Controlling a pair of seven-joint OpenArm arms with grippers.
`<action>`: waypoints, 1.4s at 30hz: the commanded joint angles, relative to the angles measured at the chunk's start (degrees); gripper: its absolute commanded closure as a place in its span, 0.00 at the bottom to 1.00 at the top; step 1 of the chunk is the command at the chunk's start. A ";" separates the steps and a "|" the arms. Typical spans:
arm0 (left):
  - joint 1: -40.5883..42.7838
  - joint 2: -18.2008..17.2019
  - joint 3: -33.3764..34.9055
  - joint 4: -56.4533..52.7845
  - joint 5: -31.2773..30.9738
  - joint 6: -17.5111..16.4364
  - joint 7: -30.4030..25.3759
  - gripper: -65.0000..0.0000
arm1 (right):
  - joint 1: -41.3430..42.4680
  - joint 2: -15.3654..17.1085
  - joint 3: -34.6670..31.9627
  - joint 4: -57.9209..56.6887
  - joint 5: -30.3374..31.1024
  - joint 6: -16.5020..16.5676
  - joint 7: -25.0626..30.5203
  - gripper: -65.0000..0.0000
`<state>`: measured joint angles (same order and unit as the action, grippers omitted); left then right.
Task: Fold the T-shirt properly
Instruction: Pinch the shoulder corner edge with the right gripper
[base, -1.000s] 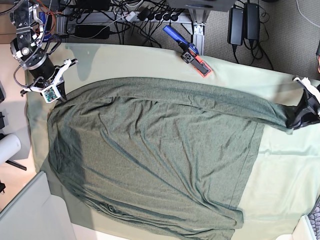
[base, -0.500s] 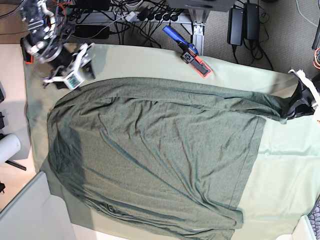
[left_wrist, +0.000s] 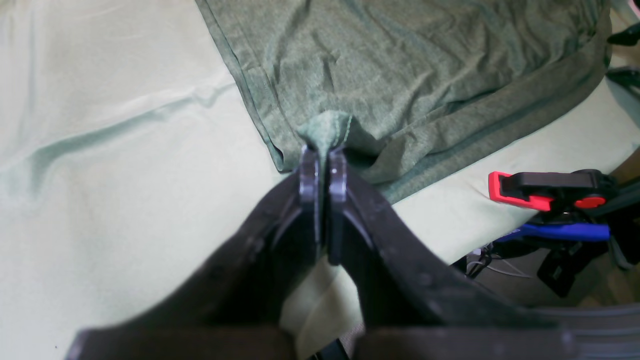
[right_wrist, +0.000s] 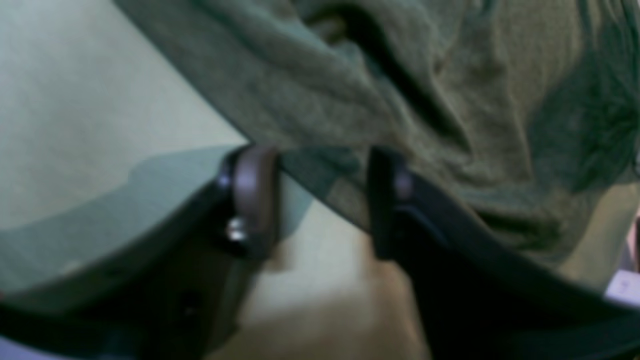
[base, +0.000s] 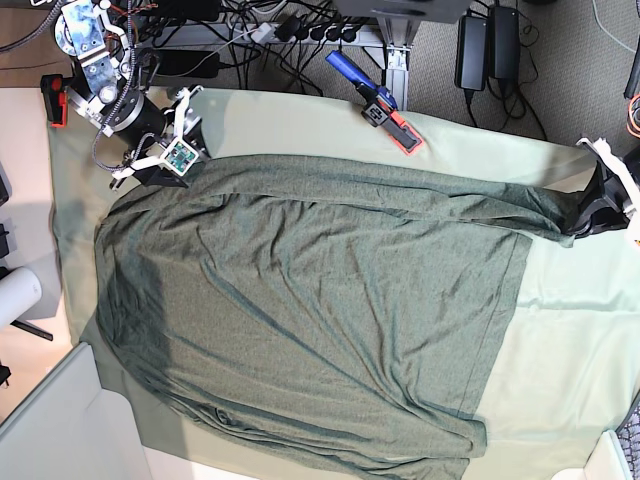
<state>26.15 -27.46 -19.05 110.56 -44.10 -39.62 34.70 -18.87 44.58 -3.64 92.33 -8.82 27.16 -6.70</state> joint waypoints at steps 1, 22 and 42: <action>-0.22 -0.79 -0.42 0.87 -1.16 -0.38 -1.18 1.00 | 0.42 0.96 0.44 0.48 0.17 1.16 0.70 0.71; 0.22 -0.79 -0.42 0.87 -1.99 -0.38 -0.13 1.00 | 2.69 -0.92 -0.28 0.33 -0.35 0.98 0.90 1.00; 0.85 -0.15 -0.42 0.87 -3.15 -0.38 -0.13 1.00 | 3.30 -0.74 -0.31 -1.44 -6.71 0.98 4.26 0.45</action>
<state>27.14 -26.83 -19.05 110.56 -46.04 -39.62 35.79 -16.01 42.72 -4.43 90.59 -14.87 27.18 -2.04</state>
